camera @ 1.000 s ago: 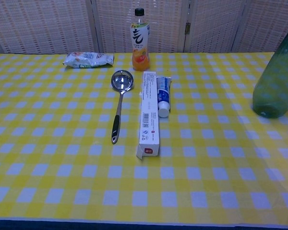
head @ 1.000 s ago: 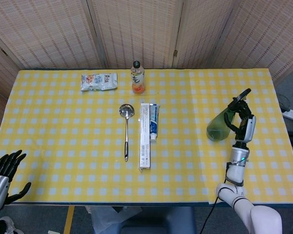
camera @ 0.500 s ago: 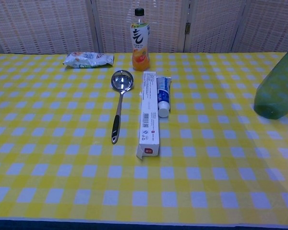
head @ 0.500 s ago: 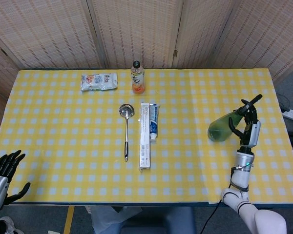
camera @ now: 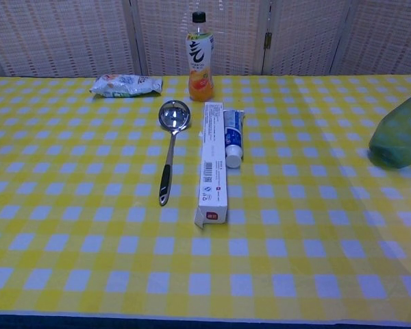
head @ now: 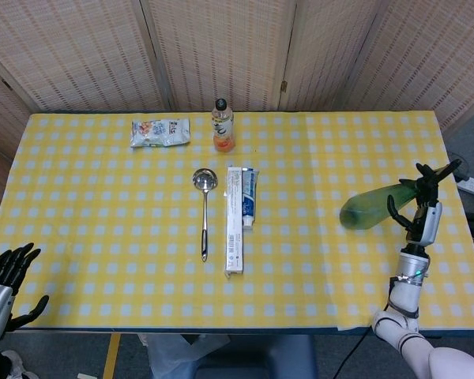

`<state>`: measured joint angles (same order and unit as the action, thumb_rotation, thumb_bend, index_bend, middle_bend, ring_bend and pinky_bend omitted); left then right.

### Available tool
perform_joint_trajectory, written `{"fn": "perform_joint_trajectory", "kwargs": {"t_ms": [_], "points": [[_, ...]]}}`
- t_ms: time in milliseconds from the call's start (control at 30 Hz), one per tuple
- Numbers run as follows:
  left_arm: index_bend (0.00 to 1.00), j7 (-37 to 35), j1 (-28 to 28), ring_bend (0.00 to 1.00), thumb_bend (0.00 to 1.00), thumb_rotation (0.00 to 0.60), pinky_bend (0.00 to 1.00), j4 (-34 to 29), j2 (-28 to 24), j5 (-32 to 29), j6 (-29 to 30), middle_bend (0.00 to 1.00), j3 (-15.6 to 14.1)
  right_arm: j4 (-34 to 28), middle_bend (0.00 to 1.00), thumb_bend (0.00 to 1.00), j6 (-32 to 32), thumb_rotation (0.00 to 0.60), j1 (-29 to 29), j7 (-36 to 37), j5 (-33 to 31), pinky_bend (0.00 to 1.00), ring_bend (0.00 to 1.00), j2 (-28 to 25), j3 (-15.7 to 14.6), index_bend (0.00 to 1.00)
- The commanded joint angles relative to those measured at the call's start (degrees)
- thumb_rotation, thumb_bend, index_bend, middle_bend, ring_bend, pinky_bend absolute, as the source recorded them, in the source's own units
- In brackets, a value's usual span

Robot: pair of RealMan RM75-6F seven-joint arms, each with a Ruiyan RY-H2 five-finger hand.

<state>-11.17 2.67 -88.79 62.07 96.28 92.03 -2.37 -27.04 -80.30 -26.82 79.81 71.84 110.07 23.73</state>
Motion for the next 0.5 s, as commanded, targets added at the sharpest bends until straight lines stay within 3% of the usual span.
{"fn": "perform_joint_trajectory", "kwargs": {"t_ms": [33, 500], "points": [[0.02, 0.12, -0.02, 0.07, 0.39, 0.6, 0.0, -0.05, 0.02, 0.04, 0.01, 0.06, -0.03, -0.12, 0.16, 0.33, 0.68, 0.6, 0.34, -0.53, 0.47, 0.25, 0.32, -0.29, -0.71, 0.15], [0.02, -0.29, -0.29, 0.07, 0.39, 0.6, 0.0, 0.01, -0.18, 0.09, 0.71, 0.06, 0.14, -2.23, 0.15, 0.33, -0.14, 0.6, -1.47, -4.14, 3.03, 0.25, 0.31, -0.87, -2.25, 0.15]]}}
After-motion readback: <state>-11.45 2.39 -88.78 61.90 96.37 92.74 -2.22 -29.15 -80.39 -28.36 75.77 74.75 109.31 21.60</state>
